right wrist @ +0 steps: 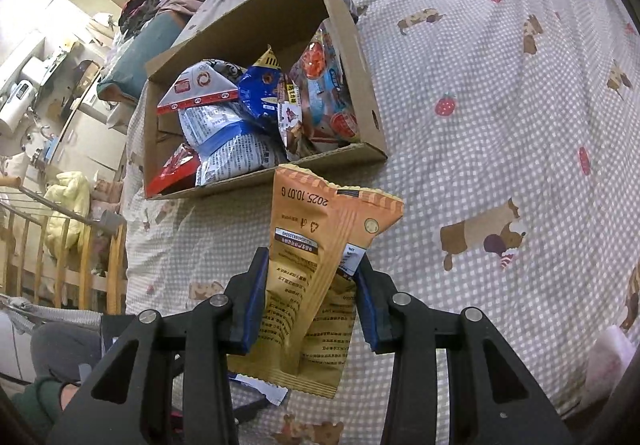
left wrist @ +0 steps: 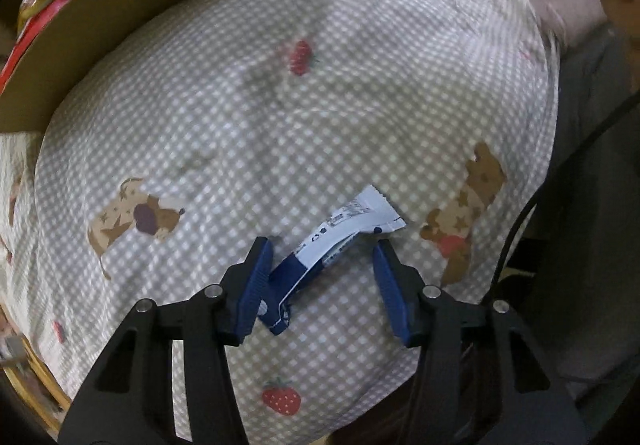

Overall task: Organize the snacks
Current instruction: 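Grasp the blue-and-white stick packet with the left tool while the right tool lifts the wafer bar, then carry the stick packet with the left tool while the right tool carries the wafer bar into the box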

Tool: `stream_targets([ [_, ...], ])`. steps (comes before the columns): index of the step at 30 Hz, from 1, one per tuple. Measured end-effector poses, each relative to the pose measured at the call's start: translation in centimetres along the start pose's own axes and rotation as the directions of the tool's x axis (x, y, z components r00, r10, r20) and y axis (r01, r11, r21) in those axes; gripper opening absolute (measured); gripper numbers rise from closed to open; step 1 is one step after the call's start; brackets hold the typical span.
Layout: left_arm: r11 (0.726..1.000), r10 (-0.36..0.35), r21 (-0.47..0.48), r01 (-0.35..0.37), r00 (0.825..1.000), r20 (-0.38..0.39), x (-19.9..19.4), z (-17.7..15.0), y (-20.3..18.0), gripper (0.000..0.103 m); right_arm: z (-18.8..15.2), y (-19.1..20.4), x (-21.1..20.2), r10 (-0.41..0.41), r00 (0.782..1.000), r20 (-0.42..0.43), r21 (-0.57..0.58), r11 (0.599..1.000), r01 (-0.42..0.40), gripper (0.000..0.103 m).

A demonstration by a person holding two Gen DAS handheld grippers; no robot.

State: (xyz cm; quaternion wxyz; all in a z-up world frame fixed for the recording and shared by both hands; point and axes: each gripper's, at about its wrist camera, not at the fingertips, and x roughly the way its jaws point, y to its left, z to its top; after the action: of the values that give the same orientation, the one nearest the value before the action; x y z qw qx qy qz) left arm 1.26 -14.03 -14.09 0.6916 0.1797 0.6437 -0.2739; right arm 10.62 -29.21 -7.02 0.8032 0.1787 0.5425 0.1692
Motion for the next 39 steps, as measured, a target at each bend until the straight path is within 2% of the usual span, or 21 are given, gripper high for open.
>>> stream_targets([
  [3, 1.000, -0.001, -0.003, 0.001, 1.000, -0.013, 1.0, 0.5, -0.4, 0.047, 0.0, 0.1, 0.1, 0.002, 1.000, -0.004, -0.004, 1.000, -0.002, 0.041],
  [5, 1.000, 0.011, -0.011, -0.011, 1.000, -0.011, 1.4, 0.8, -0.3, 0.031, 0.0, 0.2, 0.2, 0.002, 1.000, -0.007, -0.010, 1.000, -0.002, 0.041],
  [8, 0.999, 0.036, -0.035, -0.036, 0.999, 0.020, 1.0, 1.9, 0.5, 0.017, -0.1, 0.4, 0.2, -0.001, 1.000, -0.011, -0.016, 1.000, 0.001, 0.041],
  [14, 0.984, 0.047, -0.174, -0.034, 0.996, 0.072, 0.0, 2.3, 3.7, 0.014, -0.1, 0.4, 0.3, -0.006, 1.000, -0.014, -0.016, 1.000, 0.006, 0.041],
  [16, 0.970, 0.063, -0.241, -0.035, 0.992, 0.109, -0.7, 2.3, 5.1, 0.014, -0.1, 0.4, 0.3, -0.005, 1.000, -0.013, -0.018, 1.000, 0.005, 0.041],
  [19, 0.931, 0.091, -0.365, -0.029, 0.984, 0.155, -1.7, 2.2, 7.8, 0.014, -0.1, 0.5, 0.3, -0.005, 1.000, -0.011, -0.021, 1.000, 0.005, 0.041],
  [24, 0.891, 0.117, -0.454, -0.005, 0.969, 0.217, -3.2, 1.9, 10.0, 0.014, -0.1, 0.5, 0.4, -0.008, 1.000, -0.015, -0.021, 1.000, 0.008, 0.041],
  [28, 0.868, 0.162, -0.497, -0.010, 0.951, 0.264, -4.9, 2.2, 11.5, 0.014, -0.1, 0.6, 0.2, 0.007, 1.000, -0.010, -0.023, 1.000, -0.008, 0.041],
  [30, 0.858, 0.188, -0.513, -0.012, 0.938, 0.292, -6.0, 0.7, 11.2, 0.014, 0.1, 0.9, -0.2, 0.022, 1.000, 0.002, -0.033, 0.999, -0.022, 0.041],
  [36, 0.821, 0.270, -0.571, -0.002, 0.883, 0.385, -11.8, 0.1, 13.2, 0.014, 1.8, 2.2, -1.1, 0.056, 0.998, 0.042, -0.089, 0.995, -0.052, 0.041],
  [39, 0.801, 0.305, -0.598, -0.007, 0.865, 0.398, -13.7, 0.7, 14.7, 0.014, 3.4, 3.0, -1.2, 0.063, 0.996, 0.070, -0.122, 0.991, -0.054, 0.041],
])
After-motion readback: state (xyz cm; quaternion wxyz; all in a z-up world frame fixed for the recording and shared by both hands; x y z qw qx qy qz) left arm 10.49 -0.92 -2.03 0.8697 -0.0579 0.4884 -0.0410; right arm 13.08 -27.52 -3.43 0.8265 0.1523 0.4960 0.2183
